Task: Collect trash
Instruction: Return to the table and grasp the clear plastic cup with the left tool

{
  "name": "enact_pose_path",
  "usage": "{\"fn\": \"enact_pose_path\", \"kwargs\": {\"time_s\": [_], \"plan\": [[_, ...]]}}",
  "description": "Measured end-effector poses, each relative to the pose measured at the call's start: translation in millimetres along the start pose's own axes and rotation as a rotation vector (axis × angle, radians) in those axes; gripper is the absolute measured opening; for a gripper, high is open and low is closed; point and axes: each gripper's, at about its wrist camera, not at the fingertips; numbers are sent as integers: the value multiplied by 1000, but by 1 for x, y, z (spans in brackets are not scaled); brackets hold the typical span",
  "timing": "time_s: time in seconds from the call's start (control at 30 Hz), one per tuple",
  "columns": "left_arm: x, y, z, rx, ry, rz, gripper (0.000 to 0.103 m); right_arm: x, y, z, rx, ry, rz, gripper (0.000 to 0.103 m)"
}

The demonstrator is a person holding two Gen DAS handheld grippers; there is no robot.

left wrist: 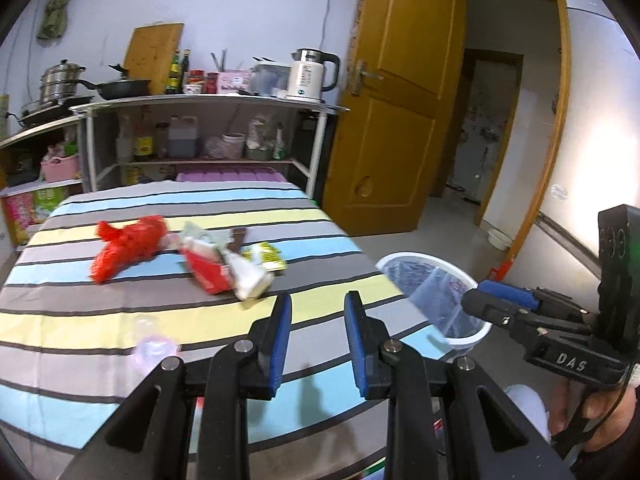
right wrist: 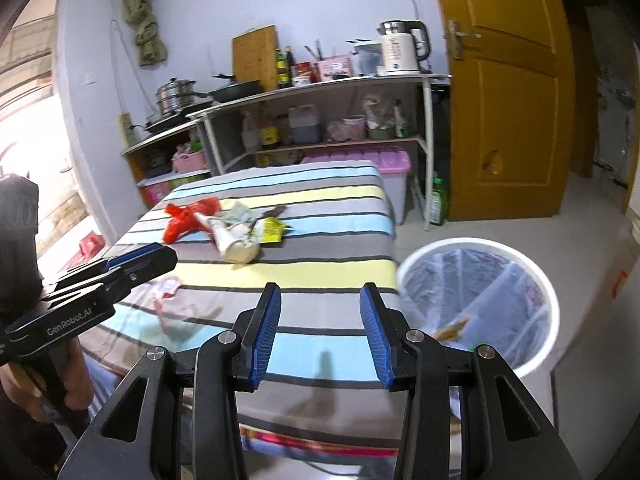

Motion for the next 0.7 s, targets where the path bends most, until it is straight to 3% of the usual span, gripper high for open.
{"fn": "enact_pose_path", "kwargs": {"time_s": [0.43,0.7], "plan": [[15,18,-56,44,-129,-5,32,-25,8,-28,30,-86,-45,42],[14,26,-80,87,-156,-37,35,-37,12,-44,67,-141,-74,43]]}}
Point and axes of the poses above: each gripper's, at about its wrist camera, not at the fingertips, and x roughly against the way its jaws point, z to its right, y to its underside, and after that the axes turned 10 degrees about -y, right-handed
